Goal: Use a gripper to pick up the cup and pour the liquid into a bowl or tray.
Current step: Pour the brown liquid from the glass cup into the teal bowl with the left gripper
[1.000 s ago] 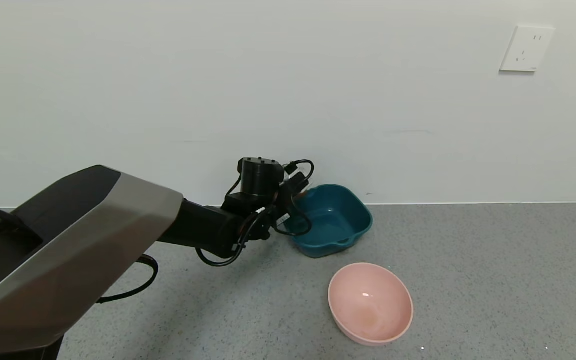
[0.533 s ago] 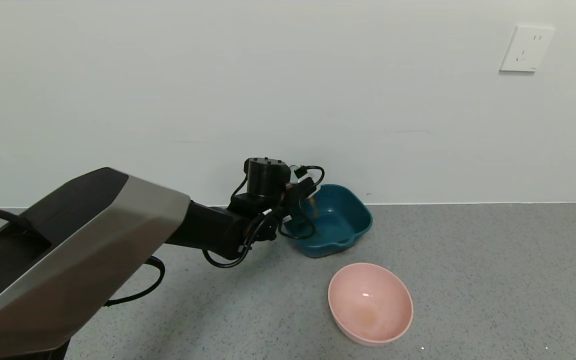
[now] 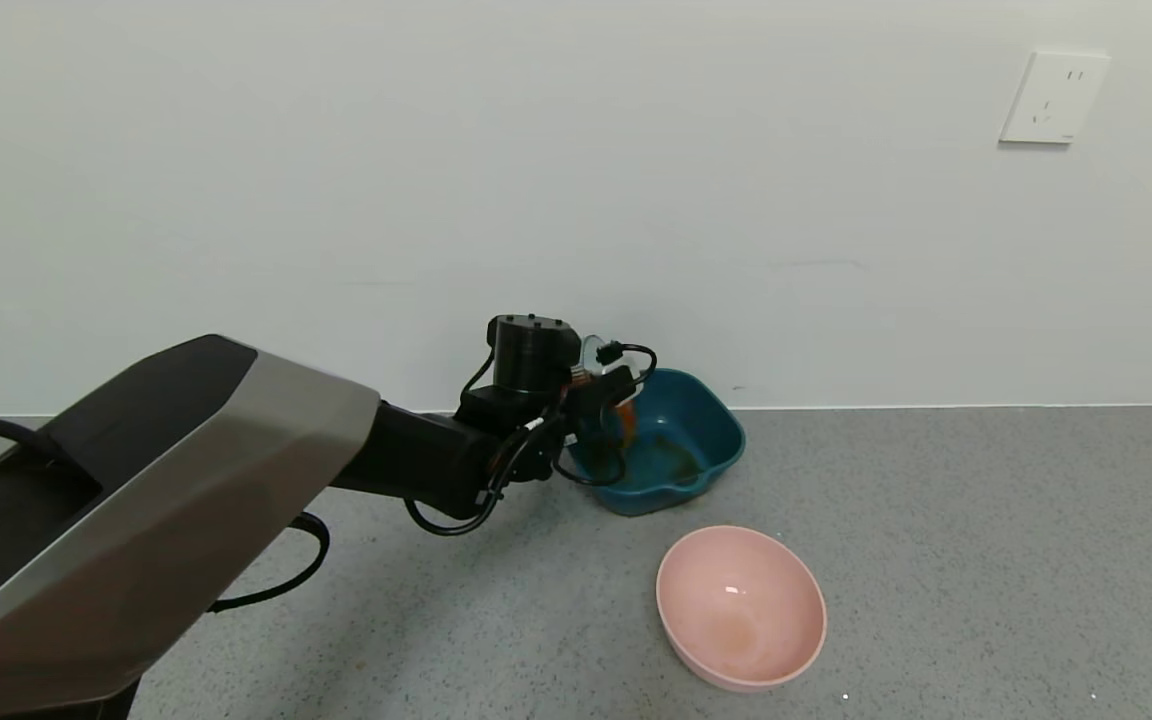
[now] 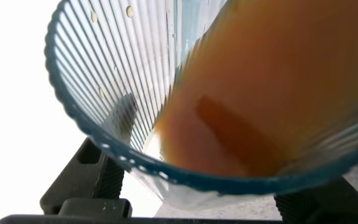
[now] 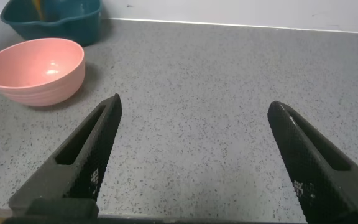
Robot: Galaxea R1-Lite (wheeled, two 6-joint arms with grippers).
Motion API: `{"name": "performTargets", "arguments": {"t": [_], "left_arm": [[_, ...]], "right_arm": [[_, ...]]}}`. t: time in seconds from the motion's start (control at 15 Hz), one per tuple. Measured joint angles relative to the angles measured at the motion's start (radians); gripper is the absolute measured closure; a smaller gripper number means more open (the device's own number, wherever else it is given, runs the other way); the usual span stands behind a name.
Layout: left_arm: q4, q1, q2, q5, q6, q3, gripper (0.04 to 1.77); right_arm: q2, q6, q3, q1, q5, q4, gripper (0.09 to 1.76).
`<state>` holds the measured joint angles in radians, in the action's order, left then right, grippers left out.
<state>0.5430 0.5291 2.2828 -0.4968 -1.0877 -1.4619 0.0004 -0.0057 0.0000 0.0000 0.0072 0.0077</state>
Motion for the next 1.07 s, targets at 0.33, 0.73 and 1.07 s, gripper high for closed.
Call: {"name": "performTargets", "arguments": {"t": [0.33,0.73,1.07], "left_arm": [[0.001,0.001,-0.003,0.0,-0.088,-0.006,0.51],[0.0,0.012,-0.001,-0.017,-0.151,-0.018,0.51],[0.001,0.016,-0.005,-0.019,-0.217,-0.018,0.51]], "right_arm": [[0.0,0.0,0.0,0.0,0.0,0.0,0.14],[0.0,0.0,0.0,0.0,0.0,0.0,0.14],[0.0,0.0,0.0,0.0,0.0,0.0,0.14]]}}
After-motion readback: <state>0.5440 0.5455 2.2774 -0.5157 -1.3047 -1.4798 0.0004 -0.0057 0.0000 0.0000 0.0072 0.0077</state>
